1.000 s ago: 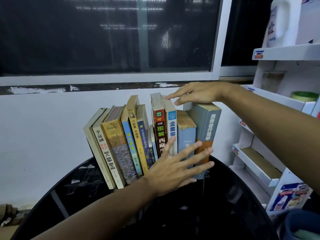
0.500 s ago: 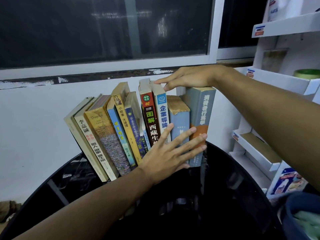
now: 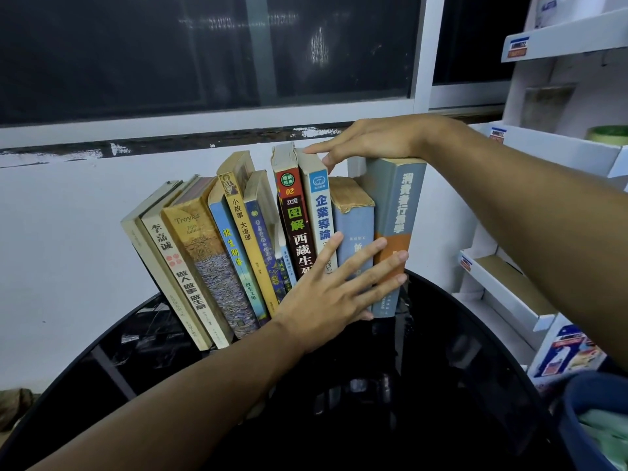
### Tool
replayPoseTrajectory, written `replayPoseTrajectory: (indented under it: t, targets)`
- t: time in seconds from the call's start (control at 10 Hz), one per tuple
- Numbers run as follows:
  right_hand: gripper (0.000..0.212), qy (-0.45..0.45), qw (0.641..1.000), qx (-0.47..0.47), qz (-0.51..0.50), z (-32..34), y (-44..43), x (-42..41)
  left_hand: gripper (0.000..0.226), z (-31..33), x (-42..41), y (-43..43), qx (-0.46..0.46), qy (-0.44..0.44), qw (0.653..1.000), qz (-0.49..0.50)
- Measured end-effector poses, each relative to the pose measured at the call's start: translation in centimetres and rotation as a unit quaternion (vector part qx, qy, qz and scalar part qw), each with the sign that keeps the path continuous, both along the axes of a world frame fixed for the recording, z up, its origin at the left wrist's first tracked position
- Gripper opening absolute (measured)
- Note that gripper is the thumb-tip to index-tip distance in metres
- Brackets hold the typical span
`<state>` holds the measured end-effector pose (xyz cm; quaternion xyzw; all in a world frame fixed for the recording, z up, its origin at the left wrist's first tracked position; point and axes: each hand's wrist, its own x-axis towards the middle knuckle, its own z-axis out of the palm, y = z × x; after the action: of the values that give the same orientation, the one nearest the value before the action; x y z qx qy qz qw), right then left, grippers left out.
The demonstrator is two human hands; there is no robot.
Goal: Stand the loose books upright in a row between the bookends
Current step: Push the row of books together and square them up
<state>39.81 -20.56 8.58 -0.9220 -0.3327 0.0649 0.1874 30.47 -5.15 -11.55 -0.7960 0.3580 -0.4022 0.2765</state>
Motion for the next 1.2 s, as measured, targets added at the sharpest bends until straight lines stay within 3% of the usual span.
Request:
replayPoseTrajectory:
  t: [1.2]
  targets:
    - [0.037,-0.015,0.999,-0.046,0.005,0.3,-0.1,-1.2,0.078,-0.5,0.2,0.1,0.0,-0.002,1.0,0.001]
